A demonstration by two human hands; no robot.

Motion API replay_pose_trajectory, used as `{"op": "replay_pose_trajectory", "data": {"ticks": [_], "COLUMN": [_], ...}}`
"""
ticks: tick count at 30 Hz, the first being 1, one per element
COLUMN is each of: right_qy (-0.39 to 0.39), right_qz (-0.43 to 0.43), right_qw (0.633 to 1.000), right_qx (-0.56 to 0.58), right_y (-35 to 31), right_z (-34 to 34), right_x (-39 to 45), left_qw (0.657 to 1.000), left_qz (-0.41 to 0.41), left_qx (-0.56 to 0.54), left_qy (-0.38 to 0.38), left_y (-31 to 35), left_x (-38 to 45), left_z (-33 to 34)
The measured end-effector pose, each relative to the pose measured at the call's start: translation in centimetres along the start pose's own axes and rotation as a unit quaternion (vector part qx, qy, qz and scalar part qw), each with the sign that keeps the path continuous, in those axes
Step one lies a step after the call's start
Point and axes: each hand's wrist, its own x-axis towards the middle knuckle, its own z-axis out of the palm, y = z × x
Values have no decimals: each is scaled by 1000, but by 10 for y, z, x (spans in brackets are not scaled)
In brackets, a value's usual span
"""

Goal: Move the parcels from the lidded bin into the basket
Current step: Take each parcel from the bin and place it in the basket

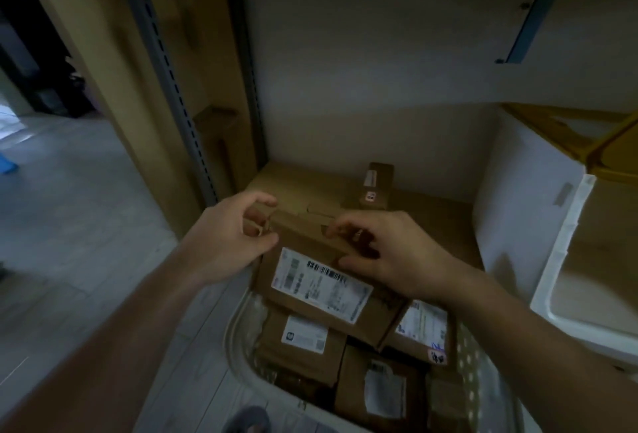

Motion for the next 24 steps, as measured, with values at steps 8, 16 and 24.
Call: {"op": "replay_pose_trajectory", "data": {"ticks": [8,16,24], "right_qy": [-27,-57,-14], "right_qz": [-31,-82,-101], "right_qw": [987,973,964], "right_qx": [-157,-207,-247], "right_y": [-19,-16,-8], "right_z": [41,60,83], "right_x": [20,17,15], "left_qw": [991,978,972], "left_qz": [30,48,79], "left_qx": [125,198,220], "left_qy": [-31,-36,-9], "left_y": [-26,-41,-53], "left_x": [-3,0,-4], "left_z": [8,31,47]}}
